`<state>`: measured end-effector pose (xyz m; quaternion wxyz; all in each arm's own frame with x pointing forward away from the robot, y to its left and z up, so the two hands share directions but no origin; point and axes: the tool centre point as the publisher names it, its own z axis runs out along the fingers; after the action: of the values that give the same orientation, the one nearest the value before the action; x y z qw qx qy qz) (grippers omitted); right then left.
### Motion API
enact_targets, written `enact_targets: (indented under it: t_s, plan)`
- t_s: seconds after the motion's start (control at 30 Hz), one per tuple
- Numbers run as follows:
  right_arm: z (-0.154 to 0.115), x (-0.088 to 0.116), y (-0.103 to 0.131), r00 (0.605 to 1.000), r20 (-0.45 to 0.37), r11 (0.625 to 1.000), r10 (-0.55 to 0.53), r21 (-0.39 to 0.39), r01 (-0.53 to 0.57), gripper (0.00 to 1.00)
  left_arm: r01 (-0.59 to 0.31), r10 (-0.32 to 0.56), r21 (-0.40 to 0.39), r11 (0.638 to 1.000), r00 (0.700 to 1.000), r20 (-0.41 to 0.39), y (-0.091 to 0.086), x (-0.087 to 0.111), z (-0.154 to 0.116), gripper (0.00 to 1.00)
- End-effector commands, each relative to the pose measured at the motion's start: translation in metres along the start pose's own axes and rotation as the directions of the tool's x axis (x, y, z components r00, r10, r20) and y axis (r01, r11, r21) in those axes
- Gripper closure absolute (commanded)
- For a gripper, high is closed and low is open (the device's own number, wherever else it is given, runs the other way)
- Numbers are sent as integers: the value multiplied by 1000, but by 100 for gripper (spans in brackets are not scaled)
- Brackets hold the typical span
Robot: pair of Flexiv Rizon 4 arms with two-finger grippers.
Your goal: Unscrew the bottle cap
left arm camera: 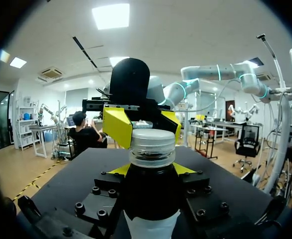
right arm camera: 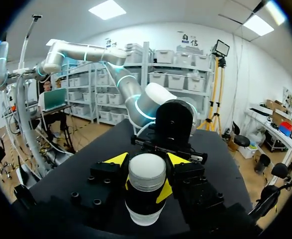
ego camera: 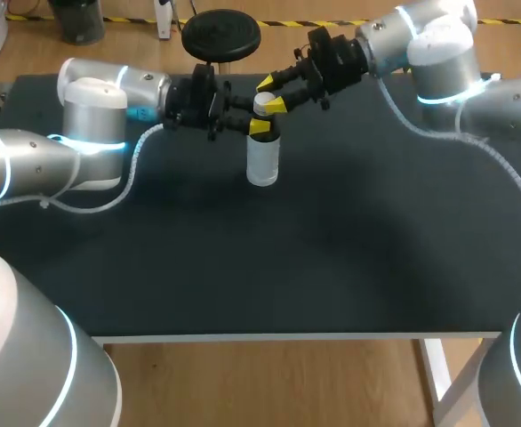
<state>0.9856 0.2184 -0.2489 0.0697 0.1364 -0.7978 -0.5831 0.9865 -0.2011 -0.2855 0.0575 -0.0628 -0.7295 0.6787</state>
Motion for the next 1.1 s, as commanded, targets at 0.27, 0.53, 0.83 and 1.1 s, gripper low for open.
enact_targets:
  t_s: [0.27,0.53,0.83,1.1]
  plan:
    - [-12,-9,4,962,-270,999,-35,-3,36,100,0,0,0,1000,1000,-2,0,2,0,100]
    - [-25,-14,17,972,-224,998,-67,-35,61,100,0,0,0,1000,1000,-2,0,2,0,100]
    - [-62,-17,10,995,-93,999,-39,-18,37,100,0,0,0,1000,1000,-2,0,2,0,100]
    - [-115,-10,-13,985,171,999,37,-13,-35,100,0,0,0,1000,1000,-2,0,2,0,100]
